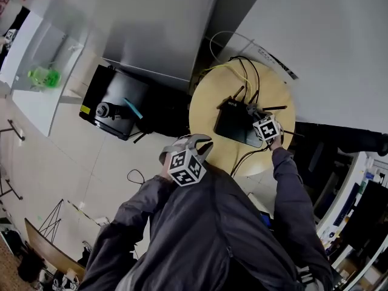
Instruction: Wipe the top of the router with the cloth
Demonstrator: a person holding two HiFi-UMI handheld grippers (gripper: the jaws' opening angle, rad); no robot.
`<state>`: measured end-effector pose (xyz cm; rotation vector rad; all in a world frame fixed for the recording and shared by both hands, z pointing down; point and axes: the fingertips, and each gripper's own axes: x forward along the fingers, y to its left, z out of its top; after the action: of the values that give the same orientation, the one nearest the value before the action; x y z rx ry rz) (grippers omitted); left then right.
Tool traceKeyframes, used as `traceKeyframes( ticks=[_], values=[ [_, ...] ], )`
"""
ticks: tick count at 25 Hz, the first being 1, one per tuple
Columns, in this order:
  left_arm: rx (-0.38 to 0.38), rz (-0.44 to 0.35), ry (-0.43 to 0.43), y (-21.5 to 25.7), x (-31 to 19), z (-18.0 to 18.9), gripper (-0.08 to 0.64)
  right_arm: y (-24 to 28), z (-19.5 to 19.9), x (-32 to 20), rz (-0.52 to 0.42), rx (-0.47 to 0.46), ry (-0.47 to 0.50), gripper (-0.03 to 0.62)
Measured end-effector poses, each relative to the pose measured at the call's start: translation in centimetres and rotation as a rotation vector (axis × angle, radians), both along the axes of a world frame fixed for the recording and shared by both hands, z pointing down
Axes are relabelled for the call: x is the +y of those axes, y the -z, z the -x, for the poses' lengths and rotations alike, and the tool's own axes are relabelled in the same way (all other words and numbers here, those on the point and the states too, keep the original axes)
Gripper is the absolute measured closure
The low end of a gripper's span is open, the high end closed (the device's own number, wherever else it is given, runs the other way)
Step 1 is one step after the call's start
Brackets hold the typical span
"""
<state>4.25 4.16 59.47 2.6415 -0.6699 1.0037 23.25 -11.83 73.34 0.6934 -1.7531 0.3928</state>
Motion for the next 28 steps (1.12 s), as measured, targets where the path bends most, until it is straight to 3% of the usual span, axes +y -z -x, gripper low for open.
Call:
traceKeyframes(
  ticks=[11,28],
  values=[
    [0.002,-0.010,-0.074,0.1,0.2,-1.2,0.518,0.5,1.6,4.0,-0.018,-0.008,0.001,0.554],
    [0.015,-0.014,-0.297,0.0,2.2,-4.5,0.518,0.7,2.6,13.4,-0.042,-0.034,-0.079,0.554]
  ],
)
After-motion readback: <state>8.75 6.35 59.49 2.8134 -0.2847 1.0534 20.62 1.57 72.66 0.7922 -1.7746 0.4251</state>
